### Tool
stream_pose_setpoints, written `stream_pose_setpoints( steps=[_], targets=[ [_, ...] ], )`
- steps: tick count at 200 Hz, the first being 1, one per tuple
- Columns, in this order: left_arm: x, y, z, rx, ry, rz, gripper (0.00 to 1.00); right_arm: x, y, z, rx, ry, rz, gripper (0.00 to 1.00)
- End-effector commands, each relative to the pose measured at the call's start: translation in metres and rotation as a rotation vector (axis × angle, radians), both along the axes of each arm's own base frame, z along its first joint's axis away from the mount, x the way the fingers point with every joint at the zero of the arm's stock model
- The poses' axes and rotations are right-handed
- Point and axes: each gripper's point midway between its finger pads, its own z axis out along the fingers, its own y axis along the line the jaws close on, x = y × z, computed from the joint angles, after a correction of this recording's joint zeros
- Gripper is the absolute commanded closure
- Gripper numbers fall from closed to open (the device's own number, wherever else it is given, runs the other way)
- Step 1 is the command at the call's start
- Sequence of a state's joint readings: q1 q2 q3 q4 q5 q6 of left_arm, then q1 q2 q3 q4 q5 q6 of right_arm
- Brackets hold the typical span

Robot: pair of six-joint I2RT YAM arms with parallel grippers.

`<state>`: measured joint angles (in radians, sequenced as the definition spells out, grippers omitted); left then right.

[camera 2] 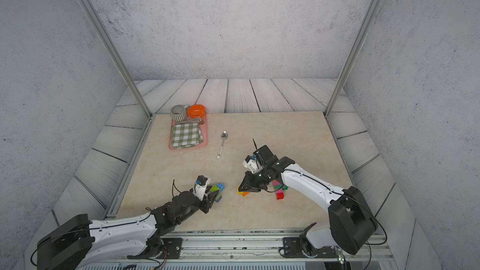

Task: Assemble the letter p with lego
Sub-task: Adjust the lego brick at the center of the board.

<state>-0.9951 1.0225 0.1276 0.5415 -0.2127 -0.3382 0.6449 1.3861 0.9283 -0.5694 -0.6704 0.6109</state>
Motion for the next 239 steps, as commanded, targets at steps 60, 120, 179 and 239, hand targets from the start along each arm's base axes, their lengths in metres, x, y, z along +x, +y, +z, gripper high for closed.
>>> stream_pose_setpoints(
  steps=[60,120,179,239],
  targets=[
    [-0.017,0.008,-0.010,-0.033,0.088,0.001,0.45,0.003,0.003,0.002,0.011,-0.005,-0.005,1.00],
    [-0.024,0.045,0.015,-0.113,0.175,0.153,0.25,0.030,-0.003,-0.016,-0.153,-0.071,-0.011,1.00],
    [-0.030,0.050,0.026,-0.156,0.402,0.247,0.35,0.094,0.010,-0.054,-0.349,-0.156,-0.012,1.00],
    [-0.024,0.022,0.017,-0.182,0.663,0.231,0.43,0.121,0.051,-0.076,-0.365,-0.168,0.077,1.00]
  ],
)
